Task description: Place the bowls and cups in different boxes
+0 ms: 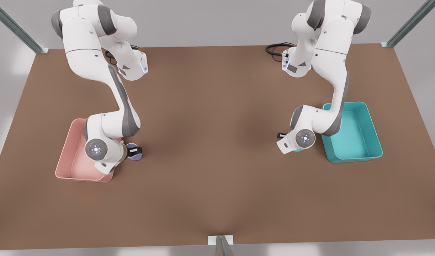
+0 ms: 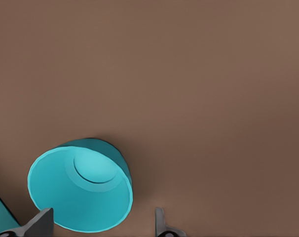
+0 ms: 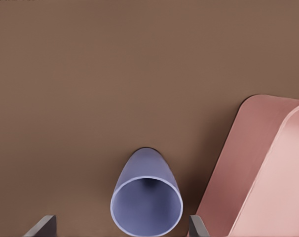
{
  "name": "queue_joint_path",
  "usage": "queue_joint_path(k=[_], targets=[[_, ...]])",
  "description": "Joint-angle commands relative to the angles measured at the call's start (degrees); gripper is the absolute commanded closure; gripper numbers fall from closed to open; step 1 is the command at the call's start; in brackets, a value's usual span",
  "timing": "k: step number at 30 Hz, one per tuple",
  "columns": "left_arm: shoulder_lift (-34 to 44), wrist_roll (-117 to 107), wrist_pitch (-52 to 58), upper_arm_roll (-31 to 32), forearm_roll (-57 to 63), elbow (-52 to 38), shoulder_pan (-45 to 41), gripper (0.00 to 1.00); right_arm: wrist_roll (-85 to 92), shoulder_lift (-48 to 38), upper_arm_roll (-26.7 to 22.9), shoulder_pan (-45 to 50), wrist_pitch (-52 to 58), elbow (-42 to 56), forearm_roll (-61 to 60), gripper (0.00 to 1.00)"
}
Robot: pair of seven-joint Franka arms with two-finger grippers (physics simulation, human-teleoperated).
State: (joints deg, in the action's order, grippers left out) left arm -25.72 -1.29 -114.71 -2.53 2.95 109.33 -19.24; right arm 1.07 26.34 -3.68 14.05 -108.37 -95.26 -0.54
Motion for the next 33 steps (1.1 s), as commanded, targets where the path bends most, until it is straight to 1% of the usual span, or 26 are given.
queue_joint_path(k=[1,3,7,9,10,11,12,13,14,16,18,19,20,21,22,24,25,26,27,28,30,33], targets=[[0.14,-3.01,-9.47,-0.02,0.13,1.93,-0.01,0.0,-1.86,-0.85,-0.01,0.01,-6.94,-1.85,-0.08,0.0],[-1.61,-3.01,-12.46,-0.02,0.13,2.02,-0.01,0.0,-1.95,-2.43,-0.01,0.27,-10.18,-5.89,-0.08,0.0],[-4.69,-2.93,-13.08,-0.02,0.22,2.46,-0.01,0.0,-3.09,-3.76,0.08,0.62,-15.11,-11.61,-0.17,0.0],[-5.31,-2.93,-13.0,-0.02,0.39,2.46,-0.01,0.0,-3.09,-4.02,0.08,0.97,-15.73,-12.32,-0.17,0.0],[-5.31,-2.93,-13.0,-0.02,0.39,2.38,-0.01,0.06,-3.09,-3.93,0.08,1.06,-15.73,-12.32,-0.17,0.0],[-5.31,-2.93,-13.0,-0.02,1.53,2.37,-0.01,0.23,-3.09,-3.76,0.08,1.06,-15.99,-12.58,-0.17,0.0],[-5.22,-2.93,-12.56,-0.11,2.85,2.37,-0.01,0.47,-3.09,-3.58,0.08,1.24,-15.99,-12.67,-0.17,0.0],[-5.13,-2.93,-12.47,-0.72,2.94,2.29,-0.19,0.59,-3.09,-3.58,0.08,1.24,-15.99,-13.11,-0.17,0.0],[-5.13,-3.19,-12.29,-0.81,2.94,2.29,-0.28,0.62,-3.09,-3.58,0.08,1.24,-15.99,-13.55,-0.17,0.0],[-5.13,-6.0,-12.29,-0.9,2.94,2.2,-0.45,0.64,-3.09,-3.49,0.08,1.24,-16.08,-14.08,-0.08,0.0],[-4.96,-7.32,-12.2,-0.9,2.94,2.11,-0.45,0.69,-3.09,-3.67,0.08,1.24,-15.99,-15.22,-0.08,0.0],[-4.43,-7.32,-10.54,-0.9,2.94,1.76,-0.45,0.75,-3.09,-3.76,0.08,1.24,-16.08,-16.01,-0.08,0.0],[-3.99,-9.07,-7.55,-0.9,2.94,0.27,-0.54,0.79,-3.09,-3.76,0.08,1.24,-15.99,-16.45,-0.08,0.0],[-3.9,-9.87,-6.49,-0.9,2.94,-0.09,-0.63,0.79,-3.09,-3.76,0.08,1.24,-15.99,-16.54,-0.08,0.0],[-1.89,-10.92,-4.92,-0.9,2.94,-0.26,-0.63,0.79,-3.09,-3.67,0.08,1.24,-16.17,-16.89,-0.08,0.0],[1.2,-13.99,3.69,-0.9,2.94,-4.56,-0.1,0.79,-3.09,-3.14,0.08,1.24,-16.43,-16.89,-0.08,0.0],[2.25,-16.1,5.2,-0.9,3.03,-5.36,-0.01,0.79,-3.09,-2.97,0.08,1.33,-16.43,-16.89,-0.08,0.0],[3.39,-16.81,5.55,-1.42,3.03,-5.36,0.6,0.79,-3.09,-2.61,0.08,1.33,-16.43,-17.15,-0.08,0.0],[6.29,-16.99,7.92,-3.89,3.82,-5.97,1.74,0.79,-3.09,-2.26,0.08,1.33,-16.52,-17.24,-0.08,0.0],[7.09,-16.9,9.24,-4.68,3.82,-7.64,4.73,0.79,-3.09,-2.09,0.08,1.33,-16.61,-17.24,-0.08,0.0],[8.58,-16.64,9.42,-4.94,3.82,-8.26,10.62,0.79,-3.09,-1.3,0.08,1.42,-17.13,-17.24,-0.08,0.0],[8.58,-16.37,4.67,-5.12,3.82,-7.56,18.09,0.79,-3.09,-1.12,0.08,1.77,-17.66,-17.5,-0.08,0.0]])
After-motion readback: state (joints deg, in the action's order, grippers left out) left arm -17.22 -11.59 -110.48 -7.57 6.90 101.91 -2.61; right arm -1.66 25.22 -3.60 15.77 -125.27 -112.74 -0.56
